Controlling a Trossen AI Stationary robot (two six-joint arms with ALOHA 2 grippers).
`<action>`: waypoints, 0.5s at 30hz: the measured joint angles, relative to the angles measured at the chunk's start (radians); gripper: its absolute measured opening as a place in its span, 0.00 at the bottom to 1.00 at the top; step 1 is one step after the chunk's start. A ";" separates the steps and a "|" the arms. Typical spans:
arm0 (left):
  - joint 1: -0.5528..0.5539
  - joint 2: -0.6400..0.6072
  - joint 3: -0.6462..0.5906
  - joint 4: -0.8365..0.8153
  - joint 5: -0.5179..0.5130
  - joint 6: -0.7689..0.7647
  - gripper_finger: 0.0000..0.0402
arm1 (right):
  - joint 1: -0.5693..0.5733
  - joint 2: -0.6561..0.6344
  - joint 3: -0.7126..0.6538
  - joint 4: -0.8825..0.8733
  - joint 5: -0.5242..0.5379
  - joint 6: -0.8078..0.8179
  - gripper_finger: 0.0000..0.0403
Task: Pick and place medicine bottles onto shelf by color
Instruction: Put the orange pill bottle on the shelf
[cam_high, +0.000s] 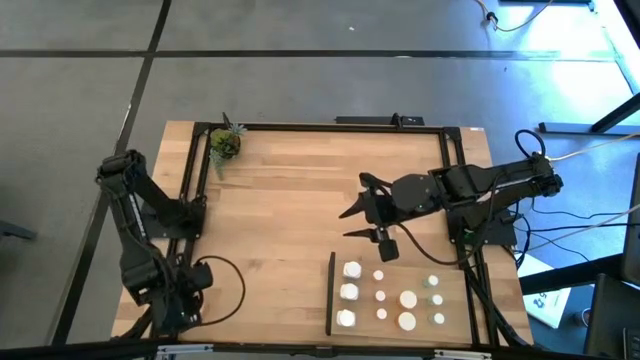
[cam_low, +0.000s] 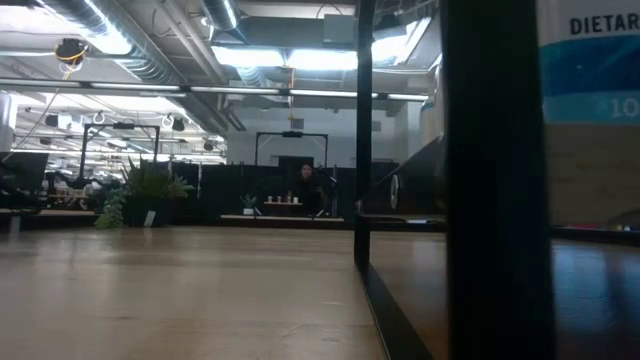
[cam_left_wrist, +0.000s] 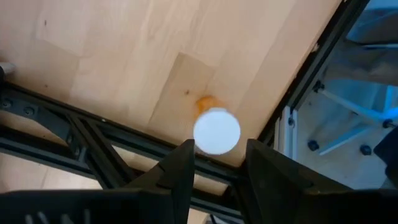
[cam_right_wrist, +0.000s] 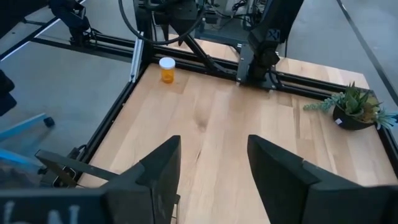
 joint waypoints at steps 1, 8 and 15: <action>-0.005 0.001 0.000 0.001 0.000 0.000 0.34 | 0.000 0.000 0.000 0.000 0.000 0.000 0.47; -0.011 0.000 0.000 0.004 -0.016 0.003 0.34 | 0.000 0.000 0.000 0.000 0.000 -0.002 0.47; -0.011 0.000 0.000 0.003 -0.054 0.036 0.34 | 0.000 0.002 -0.001 -0.015 -0.064 -0.060 0.47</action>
